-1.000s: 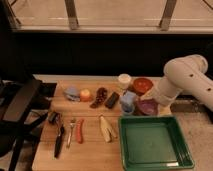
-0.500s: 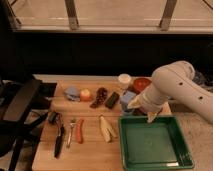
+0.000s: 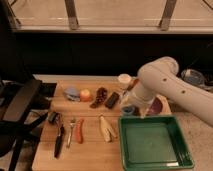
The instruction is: Place pepper in table surface
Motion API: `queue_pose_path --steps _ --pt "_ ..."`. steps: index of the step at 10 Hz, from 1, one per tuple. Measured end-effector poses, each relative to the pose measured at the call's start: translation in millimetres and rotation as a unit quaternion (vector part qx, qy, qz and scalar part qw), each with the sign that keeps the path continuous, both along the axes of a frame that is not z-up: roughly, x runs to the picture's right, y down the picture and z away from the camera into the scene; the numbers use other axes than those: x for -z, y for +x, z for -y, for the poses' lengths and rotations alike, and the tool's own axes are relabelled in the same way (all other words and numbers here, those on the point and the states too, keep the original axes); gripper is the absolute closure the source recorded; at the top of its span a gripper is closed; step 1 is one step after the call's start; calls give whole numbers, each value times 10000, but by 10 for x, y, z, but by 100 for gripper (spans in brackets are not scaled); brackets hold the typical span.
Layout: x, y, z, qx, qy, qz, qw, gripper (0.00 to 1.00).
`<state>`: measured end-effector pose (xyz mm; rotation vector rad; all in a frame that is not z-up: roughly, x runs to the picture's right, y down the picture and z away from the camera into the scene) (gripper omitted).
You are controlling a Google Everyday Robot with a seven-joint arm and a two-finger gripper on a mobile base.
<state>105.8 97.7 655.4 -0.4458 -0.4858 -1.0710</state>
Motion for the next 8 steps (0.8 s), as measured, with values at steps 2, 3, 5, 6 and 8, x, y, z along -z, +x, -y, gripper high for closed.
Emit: queue_pose_path --steps 2,3,5,6,8 --pt "-162 -426 -9 362 -72 216 9991 35" --pt "-269 -636 -37 544 -120 344 9979 35" --pt "-524 -977 -180 905 -283 609 9936 35" --pt "-654 -1144 -257 1035 -380 783 9908 35" --pt "-857 -1363 -380 1129 -551 1055 9865 35"
